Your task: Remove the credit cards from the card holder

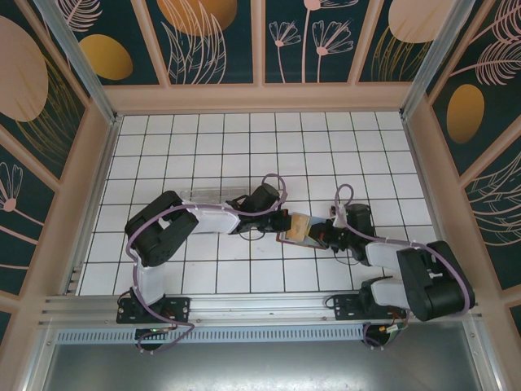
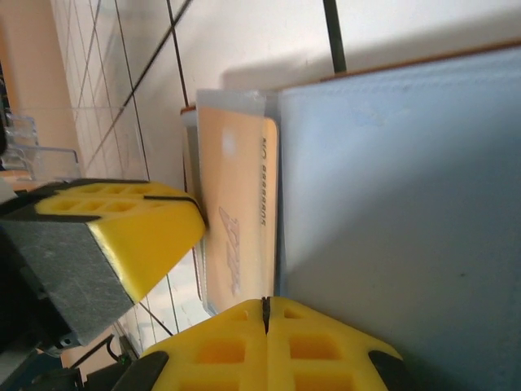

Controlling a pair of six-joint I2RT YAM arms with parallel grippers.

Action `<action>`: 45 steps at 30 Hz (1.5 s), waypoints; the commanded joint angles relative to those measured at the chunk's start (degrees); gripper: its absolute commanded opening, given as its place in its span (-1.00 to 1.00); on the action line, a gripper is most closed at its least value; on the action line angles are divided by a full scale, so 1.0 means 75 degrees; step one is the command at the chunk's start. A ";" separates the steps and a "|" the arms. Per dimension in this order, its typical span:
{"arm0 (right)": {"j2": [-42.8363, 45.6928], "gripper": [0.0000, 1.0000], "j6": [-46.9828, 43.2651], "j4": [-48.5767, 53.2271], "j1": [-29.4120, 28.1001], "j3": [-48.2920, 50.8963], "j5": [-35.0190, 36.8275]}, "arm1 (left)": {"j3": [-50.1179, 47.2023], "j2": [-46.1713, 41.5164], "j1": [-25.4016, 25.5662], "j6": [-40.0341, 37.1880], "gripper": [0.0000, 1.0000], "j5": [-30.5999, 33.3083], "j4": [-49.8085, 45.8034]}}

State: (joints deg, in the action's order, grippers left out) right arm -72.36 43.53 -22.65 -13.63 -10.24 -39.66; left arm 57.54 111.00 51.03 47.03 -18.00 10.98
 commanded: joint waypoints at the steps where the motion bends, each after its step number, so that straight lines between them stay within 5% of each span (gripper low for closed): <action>1: 0.0354 -1.00 -0.0284 0.0355 0.0303 0.0099 0.0068 | -0.0542 0.0507 -0.0050 0.0049 -1.00 0.0296 -0.1333; 8: 0.0760 -1.00 -0.0461 0.0631 0.0485 0.0066 -0.0199 | -0.0663 0.0478 -0.0090 0.0103 -1.00 0.0231 -0.1249; 13: 0.1048 -0.63 -0.0426 0.0924 -0.0066 -0.0220 0.0380 | -0.0744 0.0494 -0.0089 0.0256 -1.00 0.0173 -0.1126; 31: 0.0280 -0.53 -0.0308 0.0896 -0.0641 -0.0558 0.1465 | -0.0898 0.0385 -0.0097 0.0410 -1.00 0.0021 -0.0867; 43: -0.0409 -0.73 0.0044 -0.0249 -0.0631 -0.0429 0.0858 | -0.0922 0.0406 -0.0094 0.0402 -1.00 -0.0038 -0.0832; 45: -0.0349 -1.00 0.0042 -0.0220 -0.0627 -0.0405 0.0847 | -0.0922 0.0390 -0.0088 0.0409 -1.00 -0.0043 -0.0820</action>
State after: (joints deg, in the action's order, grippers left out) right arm -74.78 43.51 -22.13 -17.98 -13.15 -32.51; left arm 54.24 110.61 50.43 49.82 -19.35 16.69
